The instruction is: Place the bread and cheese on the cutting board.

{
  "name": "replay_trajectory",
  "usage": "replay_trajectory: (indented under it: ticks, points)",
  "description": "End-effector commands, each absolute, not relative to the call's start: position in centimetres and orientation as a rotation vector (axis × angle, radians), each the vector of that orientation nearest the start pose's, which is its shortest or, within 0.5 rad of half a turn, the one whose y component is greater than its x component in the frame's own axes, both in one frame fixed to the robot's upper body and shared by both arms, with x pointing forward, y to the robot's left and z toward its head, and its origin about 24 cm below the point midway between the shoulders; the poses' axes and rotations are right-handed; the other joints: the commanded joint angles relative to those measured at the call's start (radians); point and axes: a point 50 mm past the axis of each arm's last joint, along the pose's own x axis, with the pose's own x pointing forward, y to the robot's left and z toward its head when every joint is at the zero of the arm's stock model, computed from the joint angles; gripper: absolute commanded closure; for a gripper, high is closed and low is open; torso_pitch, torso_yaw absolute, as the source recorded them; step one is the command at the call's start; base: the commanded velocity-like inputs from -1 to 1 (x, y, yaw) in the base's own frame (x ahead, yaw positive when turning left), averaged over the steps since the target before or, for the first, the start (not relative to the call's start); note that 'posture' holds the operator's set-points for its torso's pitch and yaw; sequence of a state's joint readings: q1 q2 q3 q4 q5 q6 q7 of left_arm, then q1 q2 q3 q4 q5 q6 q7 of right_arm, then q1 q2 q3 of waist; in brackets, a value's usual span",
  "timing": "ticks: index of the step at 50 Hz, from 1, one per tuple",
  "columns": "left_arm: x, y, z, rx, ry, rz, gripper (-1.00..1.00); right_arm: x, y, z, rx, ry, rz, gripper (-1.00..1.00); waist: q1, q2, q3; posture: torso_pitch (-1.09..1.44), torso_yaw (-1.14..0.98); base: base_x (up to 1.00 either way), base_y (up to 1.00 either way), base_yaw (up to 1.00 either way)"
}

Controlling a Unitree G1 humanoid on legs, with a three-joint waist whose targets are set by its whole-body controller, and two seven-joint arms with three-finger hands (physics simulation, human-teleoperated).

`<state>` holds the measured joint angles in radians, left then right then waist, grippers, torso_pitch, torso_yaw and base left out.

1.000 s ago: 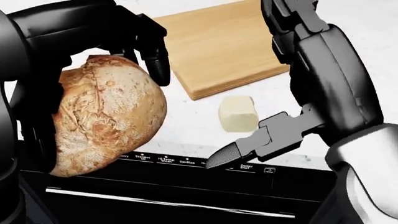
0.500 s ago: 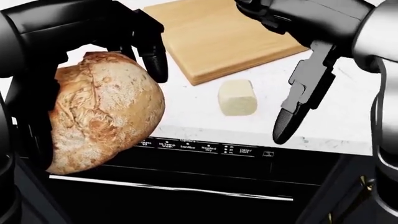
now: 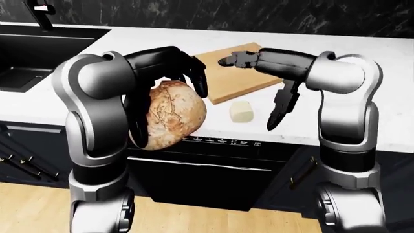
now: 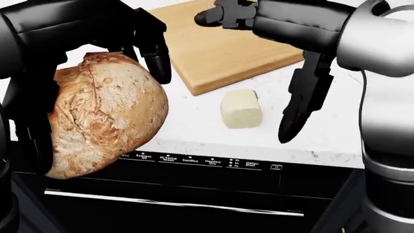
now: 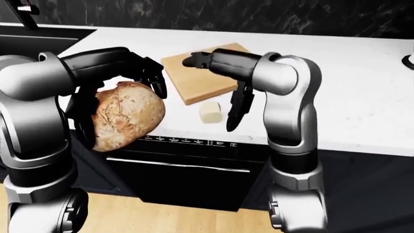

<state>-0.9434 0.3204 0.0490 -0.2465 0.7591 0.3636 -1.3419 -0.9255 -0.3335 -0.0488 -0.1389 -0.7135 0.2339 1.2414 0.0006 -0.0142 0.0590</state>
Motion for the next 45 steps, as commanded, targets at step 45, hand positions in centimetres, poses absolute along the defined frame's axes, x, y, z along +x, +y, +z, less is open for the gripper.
replay_trajectory:
  ticks: [45]
  points:
    - [29.5, 13.3, 31.4, 1.21, -0.216, -0.621, 1.0, 31.9, -11.5, 29.6, -1.236, -0.254, 0.655, -0.11, -0.003, 0.006, -0.03, 0.0, 0.0, 0.0, 0.0, 0.0]
